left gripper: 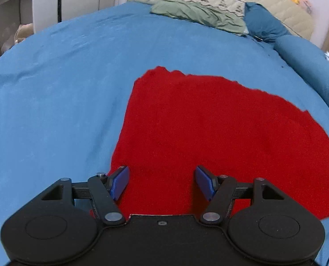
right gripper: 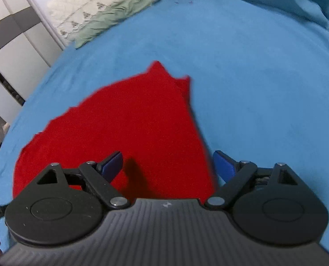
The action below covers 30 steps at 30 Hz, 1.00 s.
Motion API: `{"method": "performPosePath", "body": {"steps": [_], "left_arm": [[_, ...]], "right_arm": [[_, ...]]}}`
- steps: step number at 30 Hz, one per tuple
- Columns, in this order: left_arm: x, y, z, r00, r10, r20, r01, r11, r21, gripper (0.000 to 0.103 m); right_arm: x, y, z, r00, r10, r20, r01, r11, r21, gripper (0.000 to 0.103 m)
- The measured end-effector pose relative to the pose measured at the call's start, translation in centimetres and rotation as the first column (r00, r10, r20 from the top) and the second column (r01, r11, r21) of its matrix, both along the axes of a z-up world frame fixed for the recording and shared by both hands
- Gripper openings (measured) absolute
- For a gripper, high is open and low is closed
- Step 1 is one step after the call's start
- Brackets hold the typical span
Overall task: Fold small clothes
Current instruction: 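Lift the hem with both tools, fold it toward the collar, and release, then move both open tools back to the folded sweater's edge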
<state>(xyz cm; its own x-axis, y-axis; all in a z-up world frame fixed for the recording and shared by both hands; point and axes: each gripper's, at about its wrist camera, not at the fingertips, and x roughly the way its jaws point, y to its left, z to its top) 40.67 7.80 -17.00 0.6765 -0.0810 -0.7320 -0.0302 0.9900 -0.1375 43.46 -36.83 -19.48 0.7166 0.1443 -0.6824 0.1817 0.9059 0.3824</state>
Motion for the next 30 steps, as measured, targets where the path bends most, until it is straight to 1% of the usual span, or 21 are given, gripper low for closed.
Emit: {"method": "performPosePath", "body": {"steps": [3, 4, 6, 7, 8, 9, 10, 11, 13, 16, 18, 19, 21, 23, 25, 28, 30], "left_arm": [[0.1, -0.4, 1.2, 1.0, -0.018, -0.007, 0.019, 0.998, 0.054, 0.071], [-0.2, -0.7, 2.0, 1.0, -0.028, 0.009, 0.027, 0.997, 0.078, 0.071], [-1.3, -1.4, 4.2, 0.995, -0.06, 0.076, 0.047, 0.986, 0.162, 0.075], [-1.7, -1.9, 5.3, 0.992, -0.07, 0.103, 0.048, 0.977, 0.208, 0.082], [-2.2, -2.4, 6.5, 0.989, -0.081, 0.121, 0.049, 0.969, 0.244, 0.096], [-2.7, -2.9, 7.5, 0.986, -0.099, 0.136, 0.061, 0.963, 0.261, 0.101], [-3.2, -3.3, 8.2, 0.981, -0.127, 0.147, 0.086, 0.962, 0.257, 0.103], [-3.5, -3.8, 8.7, 0.976, -0.156, 0.148, 0.117, 0.962, 0.247, 0.103], [-3.6, -5.4, 9.4, 0.968, -0.206, 0.141, 0.17, 0.958, 0.231, 0.103], [-2.8, -7.9, 8.9, 0.962, -0.248, 0.114, 0.221, 0.952, 0.212, 0.103], [-2.0, -9.6, 8.1, 0.962, -0.258, 0.09, 0.24, 0.956, 0.171, 0.103], [-1.8, -10.3, 7.6, 0.963, -0.255, 0.091, 0.24, 0.959, 0.153, 0.103], [-1.4, -11.9, 6.6, 0.961, -0.258, 0.097, 0.244, 0.961, 0.131, 0.103], [-0.5, -13.6, 5.1, 0.964, -0.258, 0.067, 0.248, 0.96, 0.128, 0.103], [0.1, -14.9, 3.8, 0.962, -0.269, 0.044, 0.263, 0.958, 0.117, 0.103], [1.4, -15.8, 2.2, 0.965, -0.261, -0.005, 0.26, 0.959, 0.112, 0.103], [2.3, -16.1, 1.0, 0.964, -0.257, -0.072, 0.264, 0.96, 0.098, 0.103]], "right_arm": [[-1.0, -0.7, 1.5, 0.999, -0.015, 0.031, 0.014, 1.0, 0.02, 0.102], [-1.4, -0.9, 2.3, 0.999, -0.012, 0.052, 0.01, 0.999, 0.035, 0.102], [-2.9, -1.5, 4.3, 0.995, -0.001, 0.103, -0.004, 0.999, 0.051, 0.103], [-3.5, -1.7, 5.1, 0.993, 0.012, 0.118, -0.017, 0.999, 0.04, 0.103], [-4.2, -1.9, 6.2, 0.991, 0.03, 0.131, -0.031, 0.999, 0.009, 0.103], [-4.7, -1.9, 7.0, 0.989, 0.045, 0.139, -0.042, 0.999, -0.029, 0.103], [-5.2, -2.0, 7.7, 0.988, 0.057, 0.144, -0.049, 0.997, -0.062, 0.103], [-6.0, -1.7, 8.5, 0.986, 0.069, 0.151, -0.054, 0.993, -0.102, 0.103], [-6.6, -1.7, 9.0, 0.985, 0.092, 0.146, -0.071, 0.987, -0.143, 0.103], [-6.7, -1.3, 8.2, 0.988, 0.109, 0.11, -0.089, 0.981, -0.173, 0.103], [-7.0, -0.9, 6.9, 0.989, 0.118, 0.086, -0.102, 0.98, -0.168, 0.103], [-7.1, -0.5, 6.1, 0.989, 0.131, 0.073, -0.117, 0.979, -0.169, 0.102], [-7.4, 0.1, 4.3, 0.986, 0.153, 0.059, -0.138, 0.969, -0.204, 0.101], [-7.2, 0.8, 2.3, 0.987, 0.151, 0.049, -0.134, 0.958, -0.254, 0.1], [-7.3, 1.1, 0.8, 0.988, 0.145, 0.055, -0.126, 0.957, -0.26, 0.091], [-7.3, 1.7, -0.8, 0.983, 0.165, 0.076, -0.138, 0.95, -0.28, 0.09], [-7.2, 2.4, -1.6, 0.977, 0.195, 0.091, -0.159, 0.937, -0.31, 0.088]]}}
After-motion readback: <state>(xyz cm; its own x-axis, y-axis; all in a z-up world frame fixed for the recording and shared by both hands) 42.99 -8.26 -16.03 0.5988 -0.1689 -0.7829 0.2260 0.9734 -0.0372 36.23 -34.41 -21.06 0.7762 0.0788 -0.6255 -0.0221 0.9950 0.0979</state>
